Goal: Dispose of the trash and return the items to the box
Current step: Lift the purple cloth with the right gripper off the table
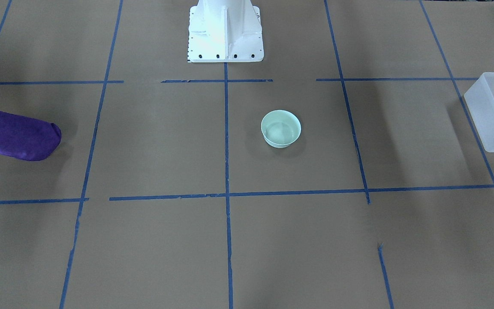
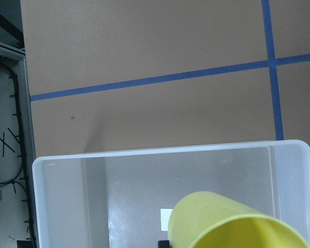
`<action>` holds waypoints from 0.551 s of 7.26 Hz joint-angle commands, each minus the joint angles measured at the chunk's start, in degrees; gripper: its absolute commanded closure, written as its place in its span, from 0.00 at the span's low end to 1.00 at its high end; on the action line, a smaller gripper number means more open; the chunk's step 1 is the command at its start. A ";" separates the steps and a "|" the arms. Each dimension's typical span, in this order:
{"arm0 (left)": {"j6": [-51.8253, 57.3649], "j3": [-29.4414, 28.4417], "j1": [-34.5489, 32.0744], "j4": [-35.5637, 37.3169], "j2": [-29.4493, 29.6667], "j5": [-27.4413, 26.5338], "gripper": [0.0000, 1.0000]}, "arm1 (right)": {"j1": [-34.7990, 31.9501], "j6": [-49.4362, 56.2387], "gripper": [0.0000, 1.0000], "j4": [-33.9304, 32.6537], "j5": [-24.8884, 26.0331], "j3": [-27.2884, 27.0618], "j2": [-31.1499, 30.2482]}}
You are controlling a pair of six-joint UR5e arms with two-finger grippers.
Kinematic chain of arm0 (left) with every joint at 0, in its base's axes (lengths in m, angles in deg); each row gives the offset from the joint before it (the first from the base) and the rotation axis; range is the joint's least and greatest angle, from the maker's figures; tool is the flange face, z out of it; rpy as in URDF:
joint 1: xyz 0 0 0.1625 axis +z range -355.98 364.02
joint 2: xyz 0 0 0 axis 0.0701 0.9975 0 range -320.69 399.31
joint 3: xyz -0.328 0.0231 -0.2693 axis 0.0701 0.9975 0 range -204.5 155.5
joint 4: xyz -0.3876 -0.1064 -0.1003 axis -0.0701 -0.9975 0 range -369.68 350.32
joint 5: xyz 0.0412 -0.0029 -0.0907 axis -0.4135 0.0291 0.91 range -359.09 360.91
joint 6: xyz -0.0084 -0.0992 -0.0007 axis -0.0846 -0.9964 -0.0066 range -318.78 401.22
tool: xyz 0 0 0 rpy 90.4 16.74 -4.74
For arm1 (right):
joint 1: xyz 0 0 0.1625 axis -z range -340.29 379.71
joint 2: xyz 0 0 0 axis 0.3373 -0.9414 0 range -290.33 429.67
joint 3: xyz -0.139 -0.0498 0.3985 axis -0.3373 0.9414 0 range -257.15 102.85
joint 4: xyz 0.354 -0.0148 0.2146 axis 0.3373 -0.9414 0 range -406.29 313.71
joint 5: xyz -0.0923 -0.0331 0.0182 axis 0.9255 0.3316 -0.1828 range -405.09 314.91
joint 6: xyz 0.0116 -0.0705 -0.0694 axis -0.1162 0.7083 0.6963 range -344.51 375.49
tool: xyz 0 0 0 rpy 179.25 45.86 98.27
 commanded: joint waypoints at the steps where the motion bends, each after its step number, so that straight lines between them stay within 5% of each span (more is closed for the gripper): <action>1: -0.09 -4.67 2.39 -6.93 -0.60 4.44 1.00 | -6.33 0.16 1.00 0.12 -4.19 -0.29 0.47; 4: -0.44 -10.55 7.50 -15.09 -0.60 8.77 1.00 | -12.05 0.60 1.00 0.12 -5.17 -0.38 1.43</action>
